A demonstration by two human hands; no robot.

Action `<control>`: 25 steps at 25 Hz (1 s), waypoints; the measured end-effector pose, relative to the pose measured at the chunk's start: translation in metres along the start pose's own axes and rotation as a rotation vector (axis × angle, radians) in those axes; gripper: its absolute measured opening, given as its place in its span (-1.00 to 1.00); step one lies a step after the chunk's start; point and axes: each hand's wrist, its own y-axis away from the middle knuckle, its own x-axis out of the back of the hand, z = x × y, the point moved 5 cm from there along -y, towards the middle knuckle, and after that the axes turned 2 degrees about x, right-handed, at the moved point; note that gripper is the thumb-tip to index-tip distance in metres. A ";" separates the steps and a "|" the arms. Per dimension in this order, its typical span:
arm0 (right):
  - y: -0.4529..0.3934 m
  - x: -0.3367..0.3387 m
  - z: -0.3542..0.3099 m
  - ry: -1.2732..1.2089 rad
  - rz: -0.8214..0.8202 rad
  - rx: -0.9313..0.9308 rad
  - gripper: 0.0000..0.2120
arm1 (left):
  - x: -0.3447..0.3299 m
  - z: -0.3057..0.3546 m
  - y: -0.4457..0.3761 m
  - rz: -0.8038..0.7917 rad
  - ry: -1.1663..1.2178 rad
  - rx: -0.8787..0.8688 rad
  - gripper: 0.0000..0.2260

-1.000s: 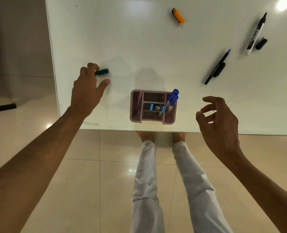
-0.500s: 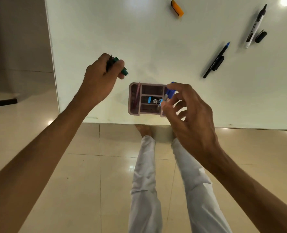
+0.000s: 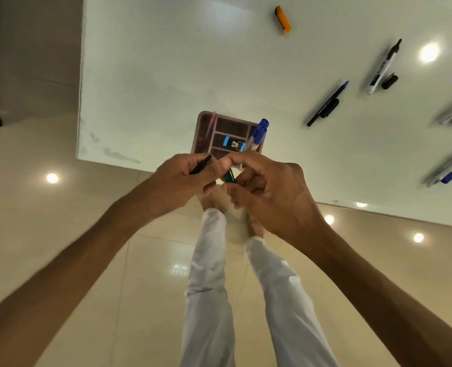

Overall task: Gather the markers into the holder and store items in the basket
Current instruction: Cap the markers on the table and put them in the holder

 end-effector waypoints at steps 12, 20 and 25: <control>0.136 -0.016 0.047 -0.672 0.056 -0.286 -0.77 | -0.137 -0.086 0.130 0.280 0.115 -0.158 -0.71; 0.221 -0.063 0.066 -0.792 0.157 -0.244 -0.88 | -0.171 -0.119 0.173 0.138 -0.065 -0.265 -0.70; 0.251 -0.092 0.049 -0.734 0.132 -0.221 -0.78 | -0.167 -0.138 0.215 0.247 -0.243 -0.399 -0.72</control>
